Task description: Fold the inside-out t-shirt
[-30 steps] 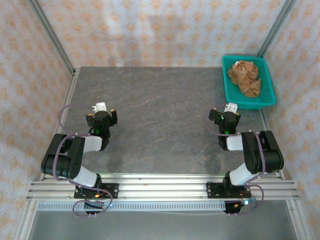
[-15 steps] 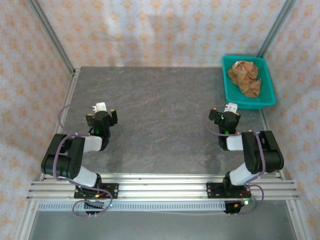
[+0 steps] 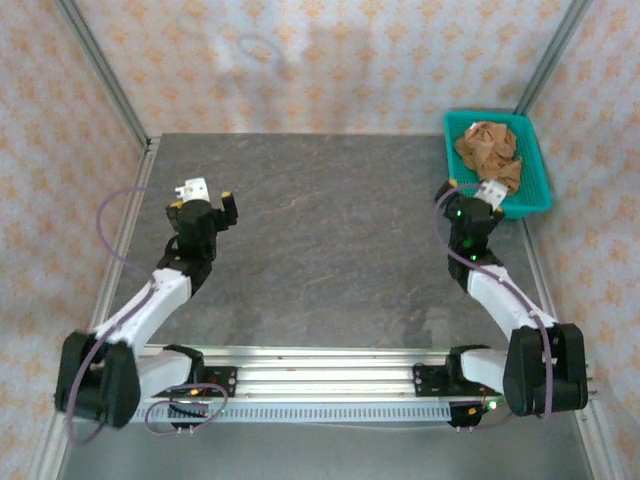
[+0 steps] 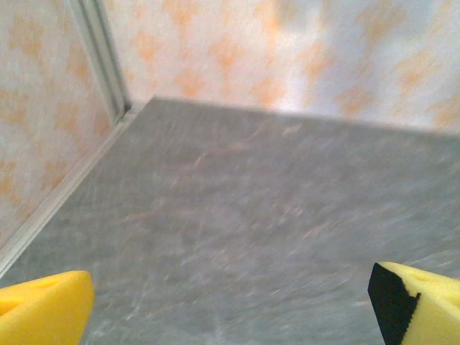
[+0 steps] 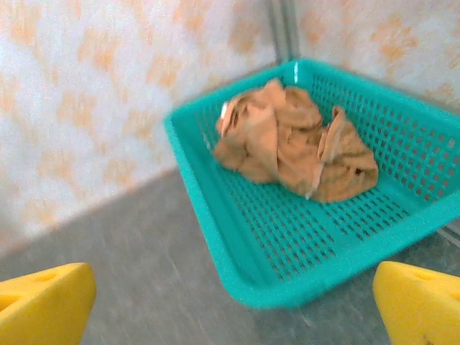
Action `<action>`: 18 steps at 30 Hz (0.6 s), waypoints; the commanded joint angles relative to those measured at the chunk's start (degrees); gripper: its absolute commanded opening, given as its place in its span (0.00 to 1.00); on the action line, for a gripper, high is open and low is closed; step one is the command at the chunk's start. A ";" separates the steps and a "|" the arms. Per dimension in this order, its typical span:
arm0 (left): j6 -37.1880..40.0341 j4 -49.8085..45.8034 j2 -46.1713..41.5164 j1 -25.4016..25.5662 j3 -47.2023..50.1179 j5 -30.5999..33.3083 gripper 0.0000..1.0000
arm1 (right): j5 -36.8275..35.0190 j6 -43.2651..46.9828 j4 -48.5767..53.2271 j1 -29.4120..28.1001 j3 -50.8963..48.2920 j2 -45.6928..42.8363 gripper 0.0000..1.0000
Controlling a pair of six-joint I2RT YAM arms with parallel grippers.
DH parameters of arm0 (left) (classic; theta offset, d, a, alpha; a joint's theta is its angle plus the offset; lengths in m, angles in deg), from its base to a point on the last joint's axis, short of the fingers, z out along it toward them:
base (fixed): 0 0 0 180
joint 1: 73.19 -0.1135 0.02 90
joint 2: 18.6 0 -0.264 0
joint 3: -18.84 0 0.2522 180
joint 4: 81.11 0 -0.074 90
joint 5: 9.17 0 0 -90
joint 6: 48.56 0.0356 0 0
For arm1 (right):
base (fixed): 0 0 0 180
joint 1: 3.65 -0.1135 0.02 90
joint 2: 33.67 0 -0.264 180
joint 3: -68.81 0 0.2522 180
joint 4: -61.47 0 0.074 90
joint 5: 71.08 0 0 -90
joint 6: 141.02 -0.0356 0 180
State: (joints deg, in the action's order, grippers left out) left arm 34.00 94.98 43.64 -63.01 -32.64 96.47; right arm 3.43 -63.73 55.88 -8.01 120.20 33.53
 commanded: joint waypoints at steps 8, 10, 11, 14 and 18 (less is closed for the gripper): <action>-14.37 -29.17 -12.16 0.19 -4.34 -6.95 1.00 | 7.45 -21.42 39.55 8.99 31.79 20.57 0.99; -20.39 -33.30 -12.04 0.12 -5.60 0.59 1.00 | 10.73 -23.93 42.58 11.72 37.28 26.44 0.99; -21.93 -35.21 -11.50 0.00 -6.25 3.32 1.00 | 13.63 -24.61 44.90 13.51 41.85 30.71 0.99; -20.25 -36.36 -9.52 -0.33 -7.45 2.16 1.00 | 16.69 -23.84 53.19 16.09 55.17 41.73 0.96; -19.82 -34.78 -7.03 -0.42 -7.11 -4.01 1.00 | 16.38 -19.46 68.71 16.51 78.46 56.62 0.73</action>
State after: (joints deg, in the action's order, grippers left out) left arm 15.73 62.39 35.25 -63.08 -38.28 94.59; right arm 17.40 -85.35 108.68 8.74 186.03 83.98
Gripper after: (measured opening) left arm 0.992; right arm 0.804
